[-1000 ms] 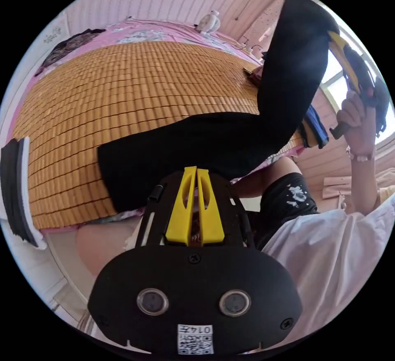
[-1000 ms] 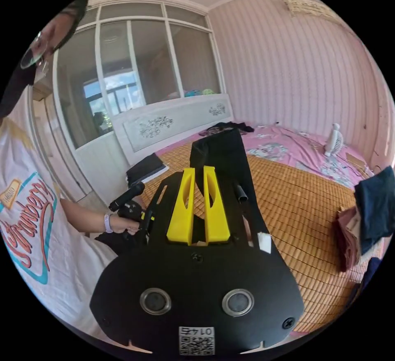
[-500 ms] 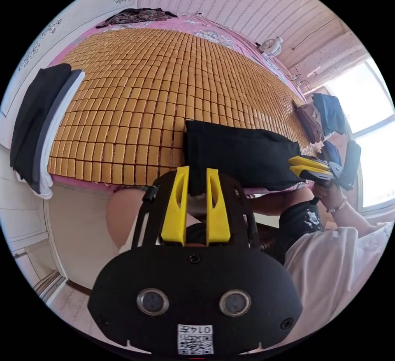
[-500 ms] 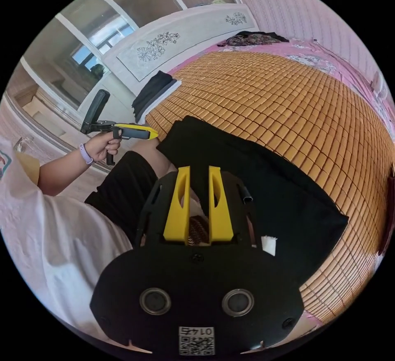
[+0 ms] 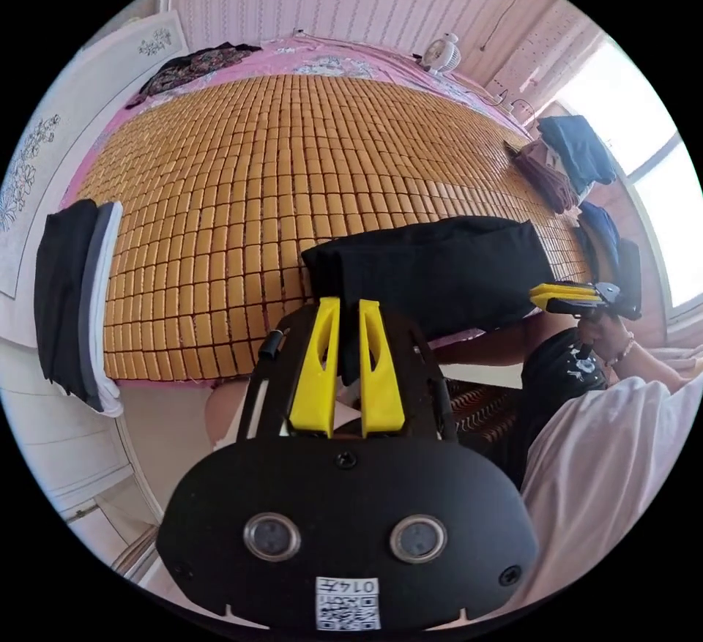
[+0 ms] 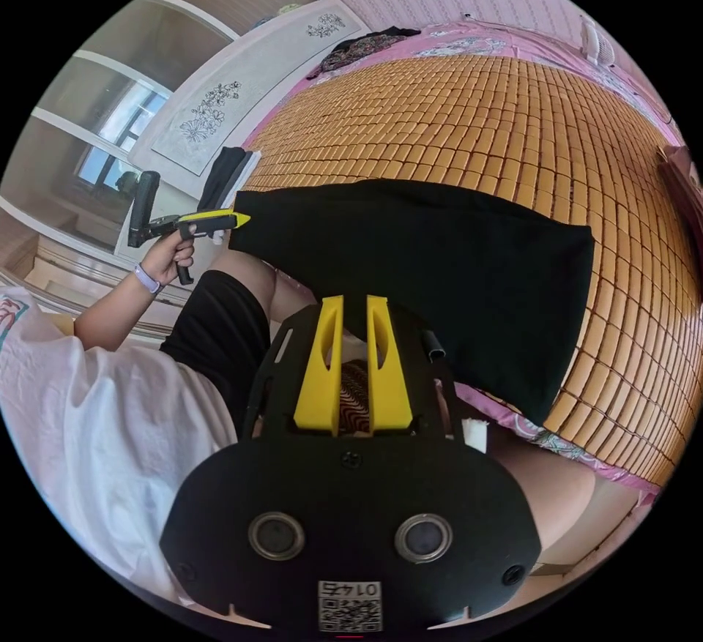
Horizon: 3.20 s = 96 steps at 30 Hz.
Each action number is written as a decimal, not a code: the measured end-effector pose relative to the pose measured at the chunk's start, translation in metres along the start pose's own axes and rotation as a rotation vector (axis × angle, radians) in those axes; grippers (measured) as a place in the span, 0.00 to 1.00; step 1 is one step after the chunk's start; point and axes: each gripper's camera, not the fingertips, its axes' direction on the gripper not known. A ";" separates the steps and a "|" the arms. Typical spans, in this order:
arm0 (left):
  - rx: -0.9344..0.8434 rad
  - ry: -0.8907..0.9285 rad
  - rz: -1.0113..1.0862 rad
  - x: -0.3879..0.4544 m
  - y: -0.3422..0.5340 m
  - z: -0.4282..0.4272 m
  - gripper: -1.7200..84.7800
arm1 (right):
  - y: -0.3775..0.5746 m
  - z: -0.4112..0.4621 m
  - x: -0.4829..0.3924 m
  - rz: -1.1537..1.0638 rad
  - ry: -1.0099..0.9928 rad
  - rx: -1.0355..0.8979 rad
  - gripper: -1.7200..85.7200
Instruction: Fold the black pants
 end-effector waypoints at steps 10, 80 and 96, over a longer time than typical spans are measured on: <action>-0.026 -0.178 0.076 0.031 0.005 -0.006 0.08 | -0.028 -0.001 0.007 0.016 -0.019 -0.001 0.08; -0.153 0.196 0.391 0.198 -0.077 0.142 0.01 | -0.290 0.097 -0.139 -0.350 0.466 -0.376 0.01; 0.031 0.352 0.550 0.240 -0.063 0.125 0.10 | -0.163 -0.030 -0.014 0.114 0.331 -0.080 0.05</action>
